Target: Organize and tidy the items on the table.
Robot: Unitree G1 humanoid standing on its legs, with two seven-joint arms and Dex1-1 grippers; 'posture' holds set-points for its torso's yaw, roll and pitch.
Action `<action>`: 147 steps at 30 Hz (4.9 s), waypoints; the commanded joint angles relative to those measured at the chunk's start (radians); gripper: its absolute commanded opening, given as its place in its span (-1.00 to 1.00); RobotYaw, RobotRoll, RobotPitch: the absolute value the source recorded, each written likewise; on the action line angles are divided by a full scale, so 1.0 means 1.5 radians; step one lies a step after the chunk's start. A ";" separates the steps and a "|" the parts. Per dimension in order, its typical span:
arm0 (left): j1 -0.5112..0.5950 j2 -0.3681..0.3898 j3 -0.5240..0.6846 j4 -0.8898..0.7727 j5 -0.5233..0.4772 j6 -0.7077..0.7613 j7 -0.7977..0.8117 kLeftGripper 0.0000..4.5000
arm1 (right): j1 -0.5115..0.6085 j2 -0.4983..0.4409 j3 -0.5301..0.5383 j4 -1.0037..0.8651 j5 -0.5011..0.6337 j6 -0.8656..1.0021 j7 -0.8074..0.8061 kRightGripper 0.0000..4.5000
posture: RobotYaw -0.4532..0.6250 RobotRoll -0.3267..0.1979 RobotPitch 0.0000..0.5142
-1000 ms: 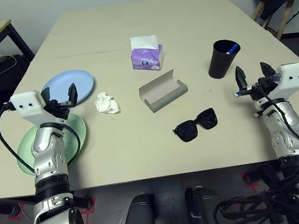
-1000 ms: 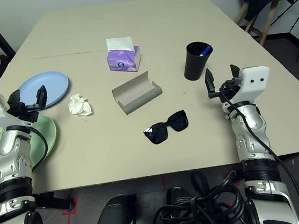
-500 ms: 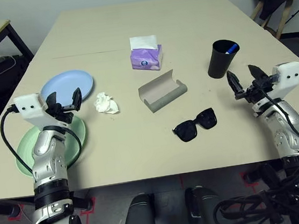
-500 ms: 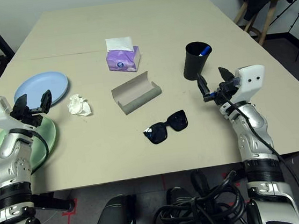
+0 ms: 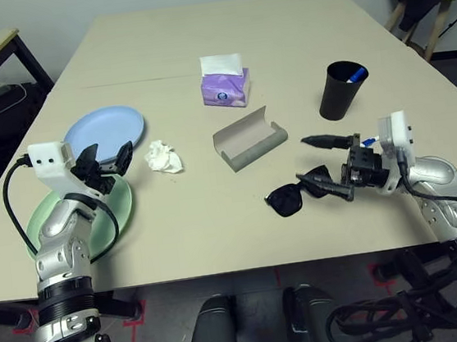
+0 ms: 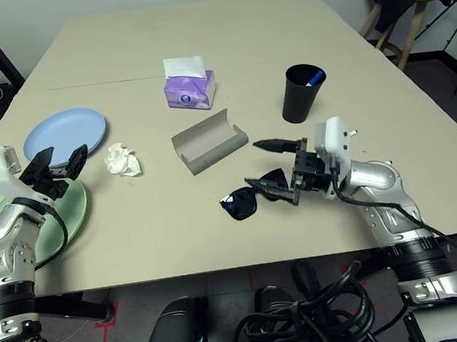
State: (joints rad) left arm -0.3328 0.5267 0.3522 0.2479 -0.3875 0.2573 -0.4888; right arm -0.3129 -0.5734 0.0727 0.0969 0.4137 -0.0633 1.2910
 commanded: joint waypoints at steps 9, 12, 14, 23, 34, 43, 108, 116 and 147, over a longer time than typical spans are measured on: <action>0.003 0.117 0.002 -0.064 -0.017 0.192 -0.045 1.00 | -0.018 0.008 0.008 0.028 -0.018 -0.064 0.045 0.99 | 0.16 0.25 -0.62; -0.028 0.141 0.030 -0.039 -0.024 0.237 -0.017 1.00 | -0.022 0.019 0.006 0.039 -0.022 -0.070 0.034 0.99 | 0.17 0.25 -0.61; -0.053 0.154 0.050 -0.006 -0.022 0.258 0.006 1.00 | -0.024 0.026 0.006 0.042 -0.025 -0.073 0.027 0.99 | 0.17 0.25 -0.60; -0.065 0.229 0.037 0.086 0.012 0.345 0.012 1.00 | -0.010 0.036 0.007 0.019 -0.027 -0.060 -0.001 0.99 | 0.15 0.25 -0.59; -0.025 0.294 -0.005 0.095 0.035 0.384 -0.067 1.00 | -0.011 0.036 0.009 0.007 -0.026 -0.050 -0.016 0.99 | 0.16 0.25 -0.60; 0.004 0.320 -0.010 0.128 0.058 0.384 -0.095 1.00 | -0.009 0.041 0.013 -0.007 -0.026 -0.043 -0.025 0.99 | 0.15 0.25 -0.61; -0.353 0.147 0.165 0.203 -0.008 0.605 0.121 -1.00 | -0.022 0.083 -0.027 -0.082 0.052 0.104 -0.163 1.00 | 0.15 0.25 -0.63; -0.436 0.100 0.186 0.386 0.015 0.392 0.292 -1.00 | -0.006 0.086 -0.029 -0.107 0.059 0.117 -0.181 1.00 | 0.14 0.25 -0.62; -0.492 0.056 0.080 0.534 0.060 0.065 0.344 0.77 | 0.005 0.099 -0.042 -0.111 0.046 0.095 -0.212 1.00 | 0.12 0.25 -0.63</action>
State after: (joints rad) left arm -1.0932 0.6216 0.5005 1.0883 -0.3133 0.4087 0.0964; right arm -0.3169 -0.4193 0.0276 -0.0498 0.4877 0.0868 0.9769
